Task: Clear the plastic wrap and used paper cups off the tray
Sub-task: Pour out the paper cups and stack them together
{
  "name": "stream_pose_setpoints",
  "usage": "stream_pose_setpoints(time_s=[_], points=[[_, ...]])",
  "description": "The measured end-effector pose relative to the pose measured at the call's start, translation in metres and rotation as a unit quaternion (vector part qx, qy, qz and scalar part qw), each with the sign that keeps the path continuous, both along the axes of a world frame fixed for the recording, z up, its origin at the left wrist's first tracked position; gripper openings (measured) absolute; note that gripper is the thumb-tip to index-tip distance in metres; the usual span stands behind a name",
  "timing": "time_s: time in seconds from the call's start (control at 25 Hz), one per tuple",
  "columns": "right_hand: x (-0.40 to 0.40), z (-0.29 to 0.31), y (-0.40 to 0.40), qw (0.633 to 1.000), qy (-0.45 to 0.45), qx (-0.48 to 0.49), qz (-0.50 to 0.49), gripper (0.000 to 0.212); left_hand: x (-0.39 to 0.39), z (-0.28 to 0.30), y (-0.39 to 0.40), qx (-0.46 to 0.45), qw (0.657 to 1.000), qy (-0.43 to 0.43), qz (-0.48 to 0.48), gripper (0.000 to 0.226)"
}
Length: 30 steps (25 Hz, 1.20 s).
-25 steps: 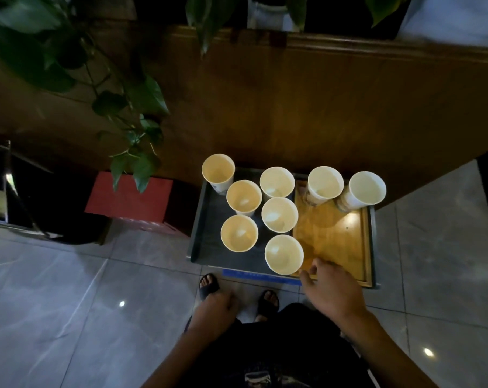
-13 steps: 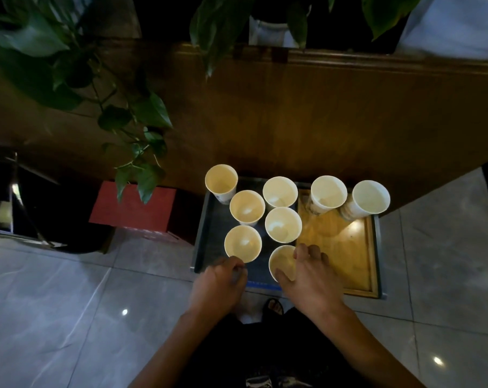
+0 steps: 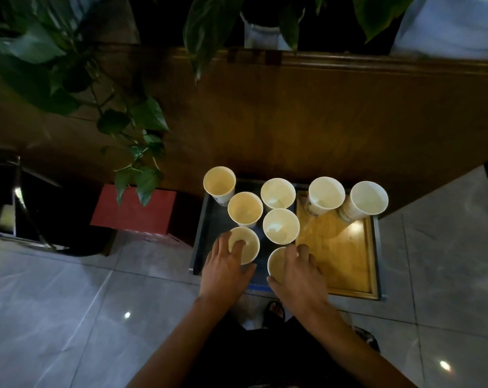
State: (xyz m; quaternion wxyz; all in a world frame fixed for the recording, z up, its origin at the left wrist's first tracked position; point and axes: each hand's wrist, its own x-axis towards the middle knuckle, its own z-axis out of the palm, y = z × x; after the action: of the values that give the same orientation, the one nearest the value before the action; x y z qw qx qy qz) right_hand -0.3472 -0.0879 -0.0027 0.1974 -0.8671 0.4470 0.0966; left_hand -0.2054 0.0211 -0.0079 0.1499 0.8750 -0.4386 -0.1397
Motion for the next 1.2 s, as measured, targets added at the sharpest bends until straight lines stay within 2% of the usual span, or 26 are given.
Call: stream_pose_setpoints(time_s=[0.28, 0.36, 0.48, 0.52, 0.6, 0.68, 0.76, 0.92, 1.0, 1.08, 1.2], points=[[-0.017, -0.001, -0.005, 0.998, -0.03, 0.04, 0.03, 0.068, -0.004, -0.005, 0.003, 0.022, 1.0, 0.017, -0.002, 0.074], [-0.028, 0.008, -0.017, 0.99, -0.058, 0.125, 0.003, 0.065, -0.008, 0.0, 0.006, -0.006, 1.0, 0.002, 0.005, 0.066], [-0.047, 0.029, -0.04, 0.956, -0.143, 0.25, -0.061, 0.052, -0.023, 0.011, 0.011, -0.087, 0.996, -0.007, -0.021, 0.04], [-0.052, 0.036, -0.048, 0.945, -0.162, 0.273, -0.077, 0.049, -0.03, 0.017, 0.01, -0.103, 0.994, 0.039, -0.021, 0.037], [-0.06, 0.052, -0.06, 0.932, -0.19, 0.298, -0.083, 0.045, -0.041, 0.035, 0.006, -0.085, 0.975, 0.204, 0.004, 0.054], [-0.063, 0.066, -0.065, 0.925, -0.207, 0.312, -0.07, 0.043, -0.049, 0.048, 0.003, -0.061, 0.929, 0.364, 0.003, 0.074], [-0.063, 0.077, -0.064, 0.916, -0.226, 0.326, -0.059, 0.041, -0.056, 0.055, 0.0, -0.044, 0.892, 0.449, -0.015, 0.079], [-0.056, 0.085, -0.057, 0.917, -0.242, 0.314, -0.042, 0.033, -0.064, 0.062, -0.002, -0.067, 0.843, 0.534, 0.005, 0.078], [-0.054, 0.087, -0.055, 0.915, -0.247, 0.316, -0.044, 0.029, -0.064, 0.063, -0.004, -0.07, 0.848, 0.526, 0.006, 0.078], [-0.054, 0.089, -0.053, 0.905, -0.26, 0.332, -0.059, 0.029, -0.064, 0.063, -0.005, -0.055, 0.875, 0.481, 0.008, 0.077], [-0.05, 0.09, -0.051, 0.886, -0.277, 0.359, -0.099, 0.043, -0.065, 0.062, -0.006, -0.015, 0.923, 0.384, 0.002, 0.08]])
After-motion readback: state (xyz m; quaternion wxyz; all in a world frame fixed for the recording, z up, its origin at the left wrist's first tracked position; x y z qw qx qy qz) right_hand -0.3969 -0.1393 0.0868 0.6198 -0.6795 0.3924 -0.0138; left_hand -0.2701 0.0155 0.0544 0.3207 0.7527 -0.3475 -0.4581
